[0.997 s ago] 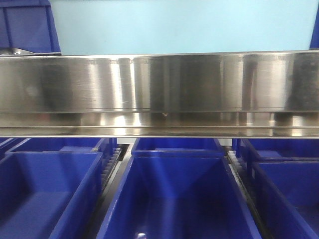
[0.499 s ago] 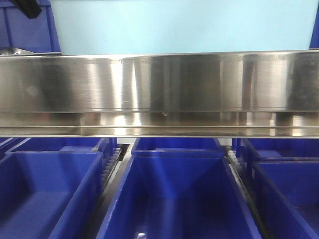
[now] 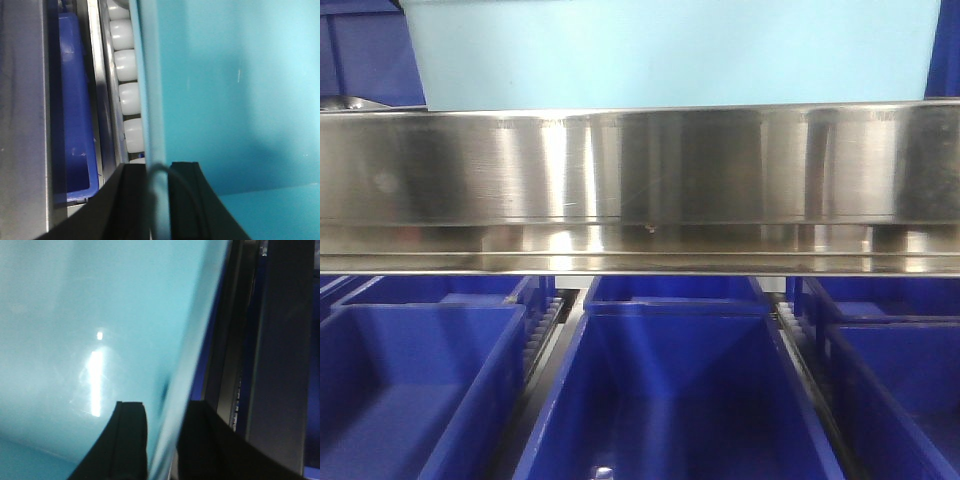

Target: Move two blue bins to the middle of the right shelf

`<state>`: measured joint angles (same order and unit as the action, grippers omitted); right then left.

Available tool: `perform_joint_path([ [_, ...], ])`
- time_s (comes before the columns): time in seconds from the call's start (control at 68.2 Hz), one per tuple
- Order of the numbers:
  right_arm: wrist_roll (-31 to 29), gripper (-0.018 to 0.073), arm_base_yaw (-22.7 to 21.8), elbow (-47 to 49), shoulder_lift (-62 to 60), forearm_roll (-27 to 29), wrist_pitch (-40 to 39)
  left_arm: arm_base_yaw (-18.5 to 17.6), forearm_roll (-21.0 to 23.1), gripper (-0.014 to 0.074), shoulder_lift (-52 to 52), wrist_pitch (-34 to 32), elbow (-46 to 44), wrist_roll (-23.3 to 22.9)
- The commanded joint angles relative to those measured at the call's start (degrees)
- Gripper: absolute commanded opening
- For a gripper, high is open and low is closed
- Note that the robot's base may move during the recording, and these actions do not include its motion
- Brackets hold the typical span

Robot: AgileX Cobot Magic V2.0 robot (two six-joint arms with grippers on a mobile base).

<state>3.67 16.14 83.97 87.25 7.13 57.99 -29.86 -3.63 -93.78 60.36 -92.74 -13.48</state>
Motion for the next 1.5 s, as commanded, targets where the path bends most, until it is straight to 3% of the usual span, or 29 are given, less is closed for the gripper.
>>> perform_joint_path([
  [0.0,0.9,-0.0152,-0.1,-0.2,0.1,-0.8,0.4,0.2,0.7,-0.0111,0.2,0.6,0.0,0.4],
  [0.425,0.9,-0.0152,-0.1,3.4,-3.9,-0.8,-3.1,0.2,0.6,-0.0111,3.1,1.3,-7.2,0.4],
  [0.836,0.9,-0.0152,-0.1,20.8,-4.6,-1.0,-2.5,0.2,0.6,-0.0111,4.3,2.9,-22.2,0.4],
  [1.481,0.9,-0.0152,-0.1,23.0,-4.6,-1.2,-1.9,0.2,0.3,-0.0111,4.8,1.7,-23.0,0.4],
])
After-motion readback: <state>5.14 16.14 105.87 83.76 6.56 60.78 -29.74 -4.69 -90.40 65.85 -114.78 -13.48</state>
